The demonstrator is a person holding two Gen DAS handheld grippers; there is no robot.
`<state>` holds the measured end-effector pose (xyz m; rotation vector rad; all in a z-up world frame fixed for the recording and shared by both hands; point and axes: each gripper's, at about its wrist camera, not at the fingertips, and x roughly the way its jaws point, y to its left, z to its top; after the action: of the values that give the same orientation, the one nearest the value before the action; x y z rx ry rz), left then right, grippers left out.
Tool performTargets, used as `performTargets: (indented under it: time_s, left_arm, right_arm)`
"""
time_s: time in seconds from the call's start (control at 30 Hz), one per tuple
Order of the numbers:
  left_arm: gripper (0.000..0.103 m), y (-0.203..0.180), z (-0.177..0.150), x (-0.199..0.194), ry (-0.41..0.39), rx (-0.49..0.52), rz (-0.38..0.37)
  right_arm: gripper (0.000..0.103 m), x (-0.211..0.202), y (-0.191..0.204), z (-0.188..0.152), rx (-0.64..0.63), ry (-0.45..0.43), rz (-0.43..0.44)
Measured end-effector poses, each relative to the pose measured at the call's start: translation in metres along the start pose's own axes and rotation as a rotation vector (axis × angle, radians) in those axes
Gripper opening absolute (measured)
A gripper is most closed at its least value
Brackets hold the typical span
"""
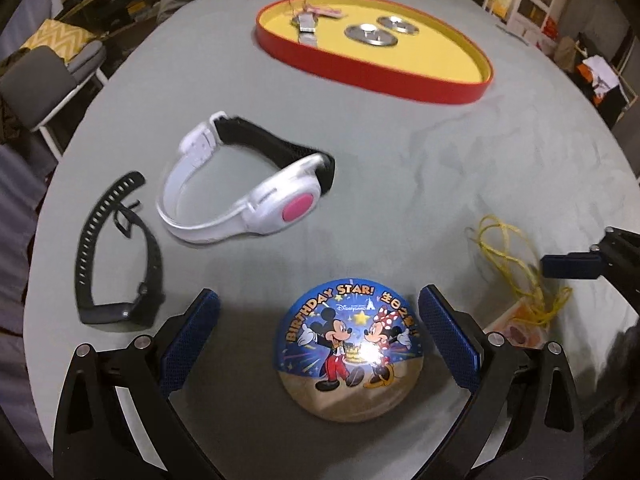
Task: Organize jewelry
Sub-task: 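Move the left tool to the Mickey button while the right tool approaches the card holder, then grasp the Mickey button with the left tool while the right tool grasps the lanyard card holder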
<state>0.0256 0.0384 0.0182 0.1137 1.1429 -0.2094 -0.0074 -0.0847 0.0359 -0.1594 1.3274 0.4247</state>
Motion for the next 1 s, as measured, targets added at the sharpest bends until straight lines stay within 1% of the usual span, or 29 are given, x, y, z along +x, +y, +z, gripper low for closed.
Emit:
performTargets:
  time_s: [0.1,0.23,0.47,0.67,0.73,0.8,0.83,0.87,0.9,0.97,1.0]
  left_arm:
    - [0.097,-0.005,-0.003,0.006,-0.004,0.025,0.033]
    - [0.098,-0.009,-0.006,0.01,-0.018,0.042,0.057]
    - [0.098,-0.009,-0.008,0.011,-0.025,0.047,0.056]
    - [0.098,-0.008,-0.011,0.009,-0.031,0.058,0.057]
    - [0.097,-0.008,-0.013,0.008,-0.036,0.065,0.056]
    - [0.096,-0.008,-0.014,0.006,-0.04,0.07,0.055]
    - [0.094,-0.009,-0.014,0.005,-0.047,0.076,0.053]
    - [0.09,-0.011,-0.015,0.004,-0.054,0.084,0.052]
    - [0.087,-0.012,-0.015,0.002,-0.06,0.089,0.051]
    - [0.073,-0.014,-0.015,-0.001,-0.069,0.101,0.046]
    - [0.07,-0.015,-0.014,-0.001,-0.071,0.103,0.044]
  right_arm:
    - [0.089,0.007,0.005,-0.001,-0.01,0.013,-0.015]
    - [0.091,0.016,0.01,-0.004,-0.028,0.022,-0.038]
    - [0.092,0.02,0.011,-0.01,-0.02,-0.002,-0.045]
    - [0.091,0.018,0.017,-0.015,-0.03,-0.016,-0.06]
    - [0.089,0.016,0.018,-0.017,-0.034,-0.021,-0.062]
    - [0.082,0.014,0.019,-0.019,-0.038,-0.025,-0.056]
    - [0.08,0.012,0.02,-0.02,-0.039,-0.028,-0.052]
    - [0.075,0.01,0.021,-0.022,-0.043,-0.033,-0.05]
    - [0.074,0.008,0.021,-0.023,-0.045,-0.035,-0.047]
    - [0.073,0.006,0.023,-0.024,-0.046,-0.037,-0.045]
    - [0.072,0.006,0.023,-0.025,-0.046,-0.038,-0.044]
